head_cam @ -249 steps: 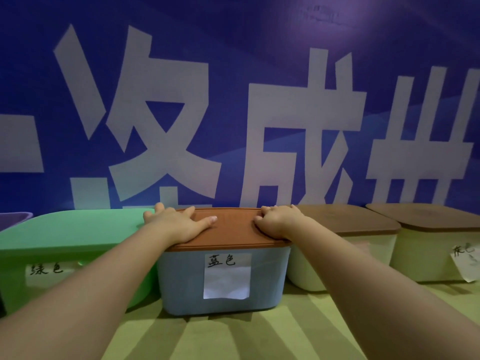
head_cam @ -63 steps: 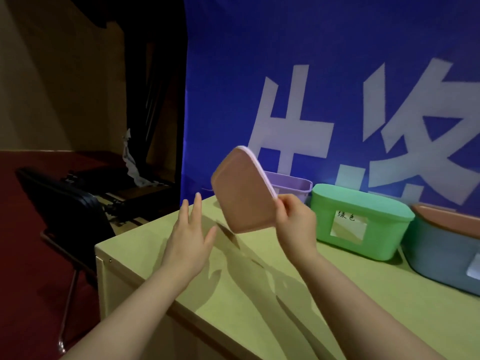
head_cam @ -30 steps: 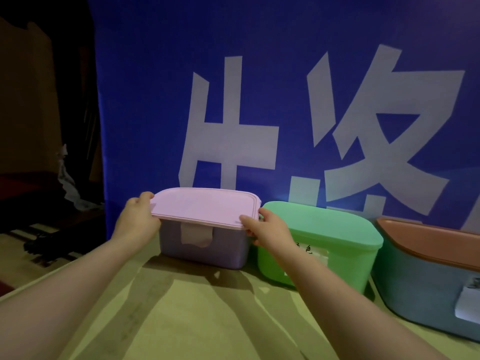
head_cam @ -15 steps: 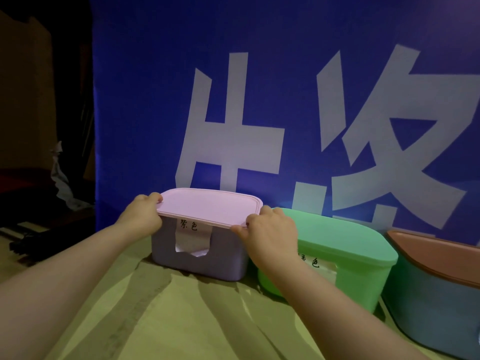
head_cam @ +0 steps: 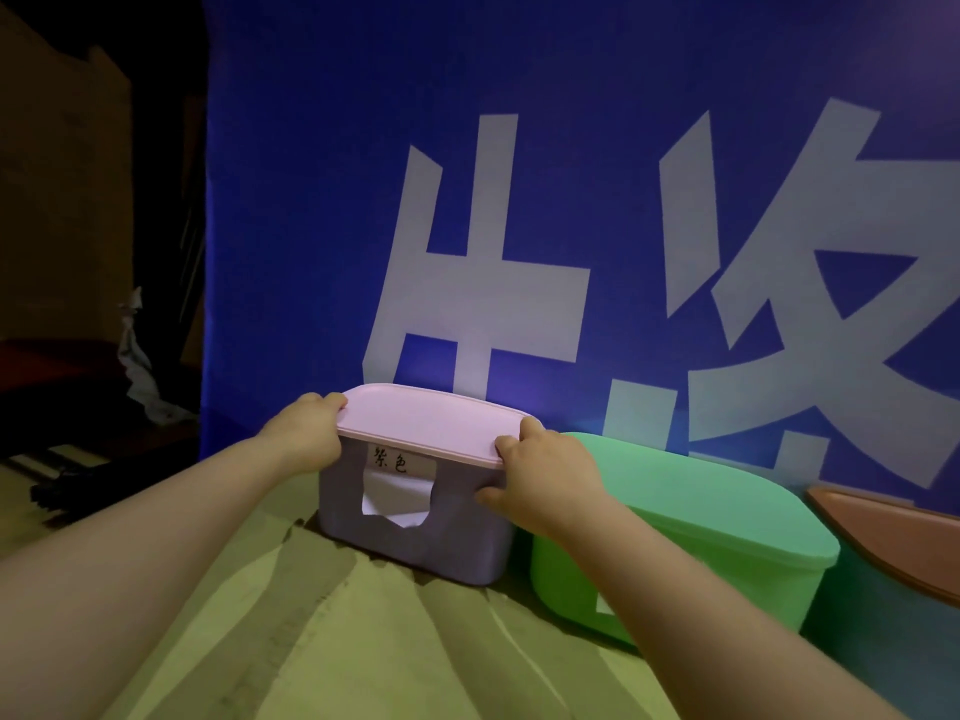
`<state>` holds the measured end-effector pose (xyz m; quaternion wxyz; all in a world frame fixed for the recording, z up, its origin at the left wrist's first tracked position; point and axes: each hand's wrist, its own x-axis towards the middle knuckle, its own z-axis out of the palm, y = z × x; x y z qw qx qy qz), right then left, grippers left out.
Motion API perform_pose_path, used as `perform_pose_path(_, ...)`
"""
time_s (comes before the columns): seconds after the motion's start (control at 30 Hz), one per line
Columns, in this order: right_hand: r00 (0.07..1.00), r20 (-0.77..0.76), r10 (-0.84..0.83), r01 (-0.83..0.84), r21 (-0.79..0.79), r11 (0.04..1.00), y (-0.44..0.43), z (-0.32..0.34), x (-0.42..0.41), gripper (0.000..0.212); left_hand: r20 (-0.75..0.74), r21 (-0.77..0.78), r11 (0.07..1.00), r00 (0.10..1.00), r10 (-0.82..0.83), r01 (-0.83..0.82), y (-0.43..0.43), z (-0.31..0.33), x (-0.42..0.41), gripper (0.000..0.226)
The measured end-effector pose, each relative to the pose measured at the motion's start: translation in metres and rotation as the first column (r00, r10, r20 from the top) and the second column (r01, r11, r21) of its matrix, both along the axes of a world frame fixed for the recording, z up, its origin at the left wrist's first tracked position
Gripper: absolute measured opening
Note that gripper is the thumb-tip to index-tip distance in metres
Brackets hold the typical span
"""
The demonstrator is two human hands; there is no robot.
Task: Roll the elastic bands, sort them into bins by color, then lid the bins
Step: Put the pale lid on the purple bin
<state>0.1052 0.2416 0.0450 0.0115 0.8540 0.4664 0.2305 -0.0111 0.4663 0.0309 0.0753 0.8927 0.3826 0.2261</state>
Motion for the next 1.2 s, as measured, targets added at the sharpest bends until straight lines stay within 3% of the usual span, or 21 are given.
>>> perform_pose_path(0.2, 0.999, 0.038, 0.002, -0.002, -0.015, 1.0, 0.003, -0.005, 0.013, 0.061, 0.065, -0.038, 0.999, 0.998, -0.006, 0.008, 0.003, 0.001, 0.012, 0.059)
perform_pose_path(0.37, 0.997, -0.075, 0.037, -0.032, 0.068, 0.997, 0.002, -0.008, 0.016, 0.062, 0.205, -0.116, 0.991, 0.978, -0.035, 0.059, 0.007, -0.003, 0.023, 0.053)
perform_pose_path(0.47, 0.995, -0.095, 0.035, -0.032, 0.04, 0.999, 0.002, -0.007, 0.015, 0.057, 0.235, -0.124, 0.991, 0.972, -0.02, 0.051, 0.008, -0.006, 0.024, 0.05)
perform_pose_path(0.6, 0.999, 0.034, 0.032, -0.032, -0.017, 0.999, 0.002, -0.008, 0.011, 0.051, 0.155, -0.125, 0.99, 0.987, -0.039, 0.059, 0.008, -0.003, 0.02, 0.049)
perform_pose_path(0.83, 0.988, 0.095, 0.119, -0.119, -0.007, 0.993, -0.001, 0.001, -0.001, 0.045, -0.013, -0.153, 0.984, 0.996, -0.09, 0.087, 0.006, 0.02, -0.01, 0.047)
perform_pose_path(1.0, 0.995, -0.023, 0.1, -0.101, -0.068, 0.993, -0.002, 0.013, -0.001, 0.049, -0.062, -0.174, 0.983, 0.997, 0.049, -0.059, 0.002, 0.032, -0.001, 0.027)
perform_pose_path(1.1, 0.991, -0.119, 0.063, -0.073, -0.082, 0.994, 0.005, 0.021, 0.005, 0.062, -0.054, -0.144, 0.989, 0.998, 0.035, -0.043, -0.004, 0.024, 0.014, 0.03)
perform_pose_path(1.2, 0.995, -0.057, 0.079, -0.083, -0.066, 0.994, 0.013, 0.027, 0.01, 0.045, -0.089, -0.037, 0.999, 0.996, 0.031, -0.034, -0.005, 0.013, 0.025, 0.031)
